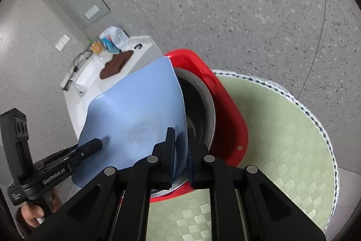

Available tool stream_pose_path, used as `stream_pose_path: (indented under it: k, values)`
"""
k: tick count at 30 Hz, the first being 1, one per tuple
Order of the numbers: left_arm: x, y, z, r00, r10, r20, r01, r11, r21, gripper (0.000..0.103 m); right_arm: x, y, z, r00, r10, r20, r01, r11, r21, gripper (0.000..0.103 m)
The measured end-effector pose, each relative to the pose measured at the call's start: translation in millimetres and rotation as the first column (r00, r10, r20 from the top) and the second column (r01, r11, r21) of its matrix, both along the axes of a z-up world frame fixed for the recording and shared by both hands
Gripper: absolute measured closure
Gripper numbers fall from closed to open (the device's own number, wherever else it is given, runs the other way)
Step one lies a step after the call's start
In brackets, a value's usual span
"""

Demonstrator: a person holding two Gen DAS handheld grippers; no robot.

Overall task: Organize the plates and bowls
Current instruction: 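Lift the blue plate and lower it onto the bowl in the red basin, then open both tools and withdraw from the blue plate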

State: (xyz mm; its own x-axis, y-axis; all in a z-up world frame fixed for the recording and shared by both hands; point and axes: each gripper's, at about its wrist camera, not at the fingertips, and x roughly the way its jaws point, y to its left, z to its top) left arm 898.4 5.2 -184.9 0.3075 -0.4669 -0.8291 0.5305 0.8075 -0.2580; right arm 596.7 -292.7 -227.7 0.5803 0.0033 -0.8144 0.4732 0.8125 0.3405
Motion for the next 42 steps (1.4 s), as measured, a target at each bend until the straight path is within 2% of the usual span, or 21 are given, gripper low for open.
stream_pose_path:
  k: [5,7,9,11,13,16,19,20,22,24,25,28,32,34,36,38,40,41,42]
  values:
    - [6,-15,-6,1.000,-0.005,0.012,0.005,1.000,0.001,0.082,6,9,-10,0.999,0.005,-0.046,-0.009,0.996,-0.093,0.082]
    - [0,-12,-7,1.000,-0.010,0.025,0.010,1.000,0.013,0.078,8,12,-10,0.999,0.014,-0.044,-0.019,0.994,-0.112,0.073]
    - [-3,-14,-7,1.000,-0.010,0.026,0.010,1.000,0.014,0.073,9,19,-8,0.999,0.032,-0.042,-0.037,0.990,-0.134,0.053]
    - [-9,-14,-4,1.000,-0.008,0.027,0.007,1.000,0.026,0.064,10,28,-4,0.998,0.046,-0.053,-0.055,0.983,-0.177,0.039]
    - [-14,-12,0,0.999,-0.001,0.032,0.000,1.000,0.011,0.052,7,33,2,0.998,0.057,-0.035,-0.063,0.978,-0.199,0.037]
    - [-24,-8,5,0.999,0.001,0.038,-0.001,1.000,0.012,0.050,-1,36,12,0.998,0.068,-0.015,-0.070,0.979,-0.194,0.034]
    - [-42,6,17,0.997,0.025,0.075,-0.026,1.000,0.013,0.042,-13,48,26,0.997,0.076,-0.023,-0.080,0.965,-0.249,0.034]
    - [-51,14,24,0.994,0.032,0.105,-0.033,0.999,0.013,0.040,-20,55,31,0.996,0.085,-0.019,-0.087,0.962,-0.258,0.033]
    - [-78,38,39,0.982,0.054,0.180,-0.060,0.998,0.023,0.027,-32,69,40,0.994,0.105,-0.012,-0.105,0.959,-0.264,0.029]
    - [-103,61,47,0.969,0.079,0.234,-0.087,0.996,0.024,0.023,-47,87,46,0.992,0.124,-0.003,-0.120,0.958,-0.262,0.021]
    - [-114,72,47,0.963,0.090,0.253,-0.102,0.994,0.034,0.022,-54,98,47,0.989,0.145,-0.005,-0.141,0.957,-0.255,0.021]
    - [-147,107,42,0.951,0.147,0.274,-0.169,0.984,0.060,0.022,-71,132,42,0.983,0.182,-0.012,-0.181,0.962,-0.204,0.021]
    - [-181,139,22,0.948,0.218,0.230,-0.238,0.969,0.063,0.022,-87,172,24,0.974,0.226,-0.022,-0.227,0.964,-0.141,0.021]
    - [-196,148,4,0.948,0.244,0.207,-0.270,0.957,0.109,0.022,-92,191,8,0.967,0.250,-0.043,-0.253,0.961,-0.113,0.021]
    - [-207,150,-8,0.949,0.262,0.177,-0.285,0.951,0.122,0.024,-96,205,-9,0.961,0.267,-0.078,-0.274,0.957,-0.093,0.021]
    - [-212,151,-20,0.952,0.271,0.144,-0.289,0.948,0.130,0.029,-99,218,-24,0.949,0.296,-0.106,-0.304,0.950,-0.074,0.021]
    - [-217,148,-29,0.955,0.272,0.114,-0.287,0.948,0.138,0.040,-102,226,-36,0.944,0.304,-0.128,-0.315,0.946,-0.078,0.022]
    - [-219,146,-33,0.957,0.270,0.104,-0.283,0.949,0.141,0.043,-102,228,-41,0.942,0.311,-0.129,-0.322,0.944,-0.072,0.026]
    - [-222,144,-37,0.961,0.260,0.092,-0.272,0.951,0.145,0.049,-103,229,-44,0.940,0.316,-0.129,-0.326,0.943,-0.066,0.035]
